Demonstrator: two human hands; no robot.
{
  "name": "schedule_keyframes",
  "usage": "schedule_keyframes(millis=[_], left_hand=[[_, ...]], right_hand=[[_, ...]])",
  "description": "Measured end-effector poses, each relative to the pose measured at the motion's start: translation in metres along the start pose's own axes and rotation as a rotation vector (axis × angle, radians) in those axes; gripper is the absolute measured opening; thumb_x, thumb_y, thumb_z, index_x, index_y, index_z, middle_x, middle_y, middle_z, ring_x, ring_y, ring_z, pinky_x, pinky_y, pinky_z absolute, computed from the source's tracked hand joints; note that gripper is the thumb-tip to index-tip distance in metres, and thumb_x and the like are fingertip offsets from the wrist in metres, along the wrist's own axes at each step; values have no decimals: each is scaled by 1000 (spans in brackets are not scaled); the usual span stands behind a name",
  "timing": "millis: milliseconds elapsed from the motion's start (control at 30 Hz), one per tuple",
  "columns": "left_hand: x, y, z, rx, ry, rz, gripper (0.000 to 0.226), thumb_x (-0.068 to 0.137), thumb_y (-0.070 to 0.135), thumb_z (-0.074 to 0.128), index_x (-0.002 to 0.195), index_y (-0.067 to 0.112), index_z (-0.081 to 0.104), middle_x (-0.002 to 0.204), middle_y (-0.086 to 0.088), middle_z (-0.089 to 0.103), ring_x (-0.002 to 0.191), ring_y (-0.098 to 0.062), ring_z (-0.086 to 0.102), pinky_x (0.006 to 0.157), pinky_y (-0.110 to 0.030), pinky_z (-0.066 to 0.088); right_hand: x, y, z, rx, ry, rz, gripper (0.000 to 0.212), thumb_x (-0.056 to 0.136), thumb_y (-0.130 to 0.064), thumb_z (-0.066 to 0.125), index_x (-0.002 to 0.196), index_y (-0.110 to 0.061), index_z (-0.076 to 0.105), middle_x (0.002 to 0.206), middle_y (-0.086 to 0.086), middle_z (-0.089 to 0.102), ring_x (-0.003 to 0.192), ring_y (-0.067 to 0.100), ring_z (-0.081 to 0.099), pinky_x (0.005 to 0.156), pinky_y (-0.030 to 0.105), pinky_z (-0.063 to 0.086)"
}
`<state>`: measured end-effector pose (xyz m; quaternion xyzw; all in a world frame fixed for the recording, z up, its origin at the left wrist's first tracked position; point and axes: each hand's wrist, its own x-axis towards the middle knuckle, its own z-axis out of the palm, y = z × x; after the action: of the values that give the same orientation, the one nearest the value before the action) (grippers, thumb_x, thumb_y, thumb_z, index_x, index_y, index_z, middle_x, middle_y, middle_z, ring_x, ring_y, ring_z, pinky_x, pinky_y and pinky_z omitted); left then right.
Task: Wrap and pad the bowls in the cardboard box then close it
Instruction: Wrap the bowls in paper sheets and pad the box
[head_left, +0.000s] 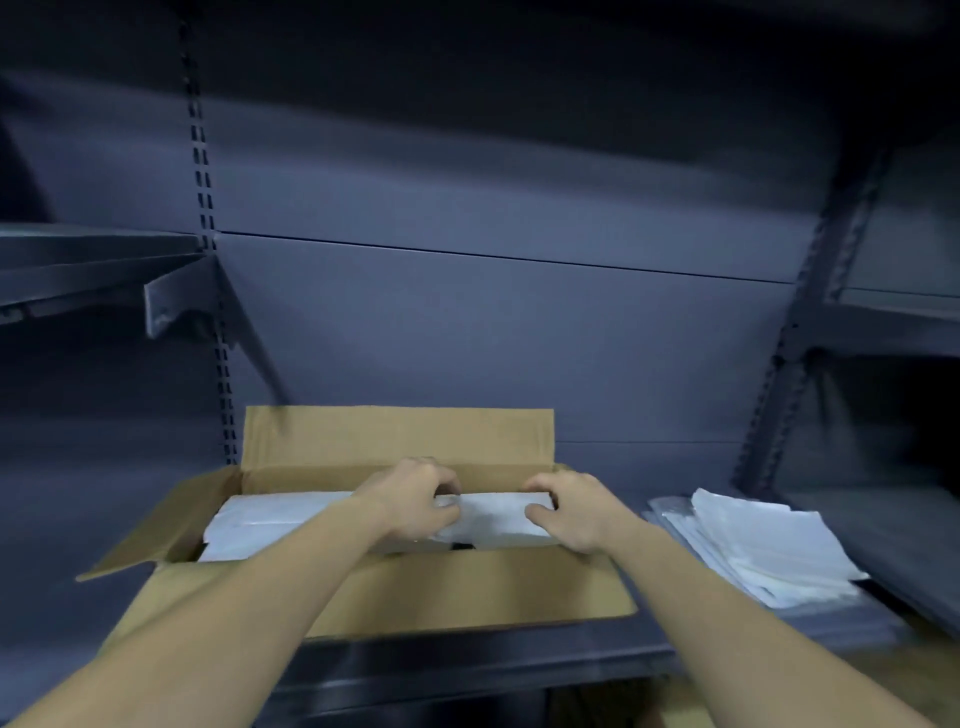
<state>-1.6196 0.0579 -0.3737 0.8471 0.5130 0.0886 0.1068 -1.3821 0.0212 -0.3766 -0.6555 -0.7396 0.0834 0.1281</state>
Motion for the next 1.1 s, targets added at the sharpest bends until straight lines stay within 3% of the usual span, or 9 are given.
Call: schedule_keyframes(millis=[100,233,333,467,533,833,1000,1100], left_hand=[[15,32,2,11,-9,62,34,82,44,47,109,33,64,117,9,58,103,-17,57,88,-41,52],[35,79,6,13,-31,146,33,87,39,50,115,29,63,117,7,60,106,-17,56,91,-40,50],[51,117,13,3,-38,211,34,84,41,48,113,31,63,116,8,61,107,-17,56,91,-41,50],[69,163,31,29,-57,289,48,78,50,42,120,34,60,122,3,57,119,-19,50,98,-43,46],[78,181,40,34,-58,325,42,86,47,47,123,33,58,125,4,56,122,-18,46,99,-43,45],[126,237,80,26,-88,439,37,93,37,49,129,34,55,128,5,54,123,-17,45,96,-38,44],[150,245,92,12,-117,477,37,93,32,52,130,30,57,132,4,53,124,-17,44,102,-40,42],[165,247,101,30,-130,477,37,94,30,53,131,29,56,136,5,52,128,-18,42,104,-39,40]], right_hand=[[-16,28,-11,31,24,70,35,92,-36,54,126,-30,59,122,-2,61,116,22,55,95,36,47],[-39,71,-24,33,80,146,35,93,-35,57,127,-26,60,128,4,58,120,24,53,98,27,39],[-56,106,-32,33,112,218,36,92,-35,57,126,-25,62,131,5,59,122,24,53,103,28,38],[-79,145,-42,35,104,288,37,93,-31,57,128,-21,61,136,1,58,125,23,52,102,25,36],[-87,164,-43,37,101,335,37,93,-32,57,129,-24,60,136,1,58,124,23,52,103,28,38],[-111,234,-43,52,239,480,33,96,-29,54,128,-22,58,133,0,56,108,21,61,92,36,50],[-104,256,-31,65,296,476,35,97,-27,55,131,-21,56,140,-1,51,117,19,55,96,32,47],[-95,264,-22,40,223,468,42,94,-34,58,135,-22,54,142,-3,48,125,18,48,100,33,44]])
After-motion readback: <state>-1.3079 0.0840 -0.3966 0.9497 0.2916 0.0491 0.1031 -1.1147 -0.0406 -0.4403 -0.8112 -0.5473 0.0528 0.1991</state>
